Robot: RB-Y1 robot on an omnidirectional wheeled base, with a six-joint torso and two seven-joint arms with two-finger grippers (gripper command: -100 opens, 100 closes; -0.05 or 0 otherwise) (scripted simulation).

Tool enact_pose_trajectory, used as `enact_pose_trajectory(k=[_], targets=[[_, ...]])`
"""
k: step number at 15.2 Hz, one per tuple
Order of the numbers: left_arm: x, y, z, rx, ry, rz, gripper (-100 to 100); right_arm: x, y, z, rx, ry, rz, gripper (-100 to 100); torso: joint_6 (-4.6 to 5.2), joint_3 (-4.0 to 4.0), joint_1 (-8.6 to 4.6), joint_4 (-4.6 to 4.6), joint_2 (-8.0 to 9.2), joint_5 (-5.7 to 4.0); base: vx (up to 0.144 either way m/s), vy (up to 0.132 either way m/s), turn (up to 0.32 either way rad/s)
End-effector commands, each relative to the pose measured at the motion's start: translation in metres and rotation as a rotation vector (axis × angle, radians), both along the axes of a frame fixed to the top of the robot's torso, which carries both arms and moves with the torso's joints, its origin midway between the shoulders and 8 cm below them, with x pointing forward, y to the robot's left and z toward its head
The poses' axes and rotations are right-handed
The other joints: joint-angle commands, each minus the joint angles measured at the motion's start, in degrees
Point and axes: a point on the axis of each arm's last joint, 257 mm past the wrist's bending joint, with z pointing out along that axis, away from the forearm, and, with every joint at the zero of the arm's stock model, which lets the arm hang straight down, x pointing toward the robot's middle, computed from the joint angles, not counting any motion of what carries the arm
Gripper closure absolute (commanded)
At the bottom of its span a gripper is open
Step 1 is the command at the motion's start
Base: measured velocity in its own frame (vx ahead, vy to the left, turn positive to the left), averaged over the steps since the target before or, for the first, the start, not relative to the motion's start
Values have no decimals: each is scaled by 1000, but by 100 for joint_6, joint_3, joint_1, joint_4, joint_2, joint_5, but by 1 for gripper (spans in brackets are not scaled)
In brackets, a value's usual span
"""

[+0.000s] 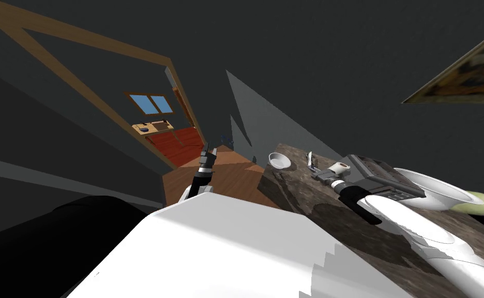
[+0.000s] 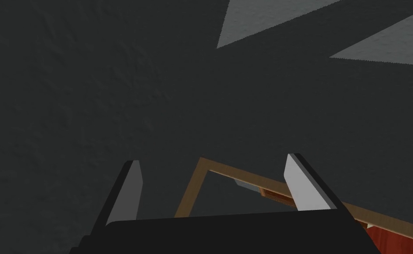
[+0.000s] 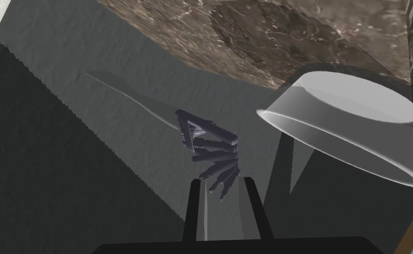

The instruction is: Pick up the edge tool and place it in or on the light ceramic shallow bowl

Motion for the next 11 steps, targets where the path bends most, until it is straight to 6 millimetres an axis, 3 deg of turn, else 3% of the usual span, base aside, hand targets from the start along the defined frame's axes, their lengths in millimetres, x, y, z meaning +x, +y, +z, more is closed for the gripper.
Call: enact_pose_trajectory(k=[1, 2, 3, 5, 6, 8, 9, 11], targets=[[0, 0, 0, 0, 0, 0, 0, 3, -23, 5, 29, -18, -67, 100, 0, 0, 0, 0, 0, 0, 56, 212, 11], [0, 0, 0, 0, 0, 0, 0, 2, -36, 5, 46, -25, -106, 100, 0, -9, 2, -3, -15, -1, 123, 251, 3], [0, 0, 0, 0, 0, 0, 0, 2, -36, 5, 46, -25, -106, 100, 1, -21, 9, -6, -38, 1, 135, 227, -41], [0, 0, 0, 0, 0, 0, 0, 0, -63, 5, 85, -41, -187, 100, -8, -34, 10, -13, -56, -2, 98, 247, 0], [0, 0, 0, 0, 0, 0, 0, 0, -64, 5, 84, -41, -189, 100, -7, -37, 21, -16, -60, -3, 98, 255, -7], [0, 0, 0, 0, 0, 0, 0, -5, -92, 2, 126, -56, -275, 100, -7, -42, 18, -17, -72, -3, 148, 259, 0], [0, 0, 0, 0, 0, 0, 0, -5, -93, 2, 126, -55, -278, 100, -6, -50, 26, -21, -83, -4, 140, 263, -9], [0, 0, 0, 0, 0, 0, 0, -13, -121, -3, 166, -68, -367, 100, -3, -48, 17, -20, -80, -2, 139, 238, 2]])
